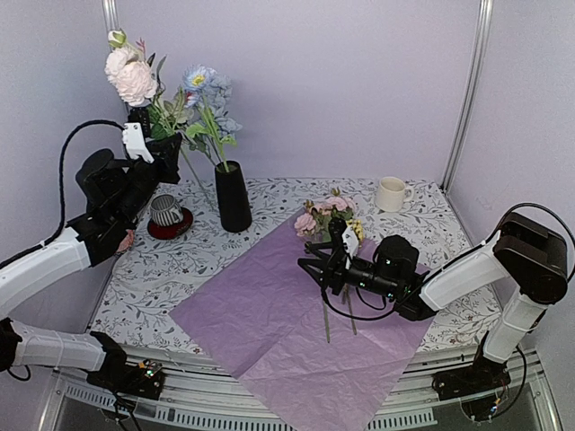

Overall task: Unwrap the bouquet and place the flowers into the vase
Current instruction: Place the fake flower in the vase.

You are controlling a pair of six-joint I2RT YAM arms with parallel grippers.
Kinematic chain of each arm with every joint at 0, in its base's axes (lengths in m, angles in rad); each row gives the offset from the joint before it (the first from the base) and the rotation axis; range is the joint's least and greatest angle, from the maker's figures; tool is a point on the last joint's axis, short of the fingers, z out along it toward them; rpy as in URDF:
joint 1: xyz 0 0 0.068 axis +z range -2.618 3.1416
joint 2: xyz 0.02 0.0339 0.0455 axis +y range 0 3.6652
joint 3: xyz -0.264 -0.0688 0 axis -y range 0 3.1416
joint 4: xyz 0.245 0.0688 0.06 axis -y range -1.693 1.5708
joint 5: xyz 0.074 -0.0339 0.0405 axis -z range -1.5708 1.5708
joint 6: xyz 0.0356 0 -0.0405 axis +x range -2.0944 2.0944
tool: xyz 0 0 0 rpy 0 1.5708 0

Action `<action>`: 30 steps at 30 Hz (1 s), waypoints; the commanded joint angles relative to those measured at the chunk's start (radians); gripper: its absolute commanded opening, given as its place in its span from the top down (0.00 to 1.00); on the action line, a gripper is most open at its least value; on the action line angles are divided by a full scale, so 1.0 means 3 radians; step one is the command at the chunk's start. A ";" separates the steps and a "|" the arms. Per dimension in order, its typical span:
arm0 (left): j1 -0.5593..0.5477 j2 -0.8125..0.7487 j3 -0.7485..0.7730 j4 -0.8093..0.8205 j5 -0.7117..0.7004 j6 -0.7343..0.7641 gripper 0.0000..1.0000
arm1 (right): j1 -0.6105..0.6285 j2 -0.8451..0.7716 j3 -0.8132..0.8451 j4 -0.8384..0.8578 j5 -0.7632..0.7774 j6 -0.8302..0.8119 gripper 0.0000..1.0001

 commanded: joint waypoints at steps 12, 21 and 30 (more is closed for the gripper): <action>0.0618 0.0368 0.0775 -0.0389 0.0204 -0.0222 1.00 | -0.0004 0.0031 -0.0001 0.0081 -0.0073 -0.0008 0.50; 0.0698 0.1094 0.1384 -0.0249 0.0443 -0.0306 1.00 | -0.0002 0.0031 0.0000 0.0081 -0.0086 -0.0008 0.50; 0.0698 0.1459 0.1621 0.0027 0.0556 -0.0158 1.00 | -0.0005 0.0036 0.0006 0.0081 -0.0103 0.0002 0.51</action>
